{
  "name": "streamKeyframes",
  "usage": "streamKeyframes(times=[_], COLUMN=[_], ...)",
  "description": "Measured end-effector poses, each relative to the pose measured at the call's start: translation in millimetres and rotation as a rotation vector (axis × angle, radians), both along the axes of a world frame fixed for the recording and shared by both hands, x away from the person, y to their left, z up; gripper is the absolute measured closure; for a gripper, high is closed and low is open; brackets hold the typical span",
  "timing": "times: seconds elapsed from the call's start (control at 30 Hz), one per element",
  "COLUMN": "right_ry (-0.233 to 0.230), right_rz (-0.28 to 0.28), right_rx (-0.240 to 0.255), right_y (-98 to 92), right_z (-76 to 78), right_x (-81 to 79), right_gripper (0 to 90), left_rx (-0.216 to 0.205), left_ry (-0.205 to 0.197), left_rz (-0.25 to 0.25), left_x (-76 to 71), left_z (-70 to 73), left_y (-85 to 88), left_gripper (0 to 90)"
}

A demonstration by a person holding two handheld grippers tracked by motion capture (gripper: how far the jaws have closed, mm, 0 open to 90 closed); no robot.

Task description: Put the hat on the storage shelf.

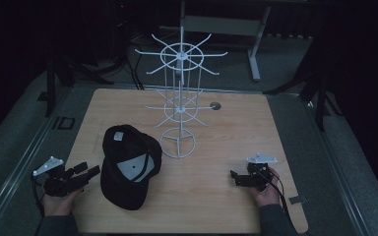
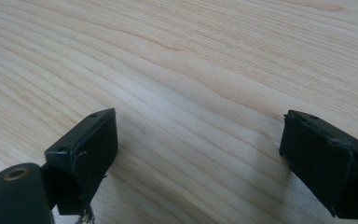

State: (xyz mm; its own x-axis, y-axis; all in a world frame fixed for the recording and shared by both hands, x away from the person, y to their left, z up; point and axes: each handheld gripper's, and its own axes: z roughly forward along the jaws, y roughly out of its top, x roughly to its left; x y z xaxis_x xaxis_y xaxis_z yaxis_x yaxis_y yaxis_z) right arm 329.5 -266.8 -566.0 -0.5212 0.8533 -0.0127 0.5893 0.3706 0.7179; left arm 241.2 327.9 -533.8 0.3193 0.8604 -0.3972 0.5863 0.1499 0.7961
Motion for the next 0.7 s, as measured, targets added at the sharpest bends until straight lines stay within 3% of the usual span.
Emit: streamKeyframes(times=[0.2, 0.7], right_ry=[0.0, 0.001], right_rz=[-0.003, 0.007], right_rx=[0.001, 0.002], right_y=[0.4, 0.7], right_z=[0.0, -0.1], right_x=[-0.3, -1.1], right_gripper=[11.2, 11.2], left_rx=[0.048, 0.108], left_ry=[0.025, 0.054], left_rz=[-0.039, -0.075], left_x=[3.0, 6.8], left_z=[-2.1, -5.8], left_y=[-5.8, -16.0], left_gripper=[32.6, 29.3])
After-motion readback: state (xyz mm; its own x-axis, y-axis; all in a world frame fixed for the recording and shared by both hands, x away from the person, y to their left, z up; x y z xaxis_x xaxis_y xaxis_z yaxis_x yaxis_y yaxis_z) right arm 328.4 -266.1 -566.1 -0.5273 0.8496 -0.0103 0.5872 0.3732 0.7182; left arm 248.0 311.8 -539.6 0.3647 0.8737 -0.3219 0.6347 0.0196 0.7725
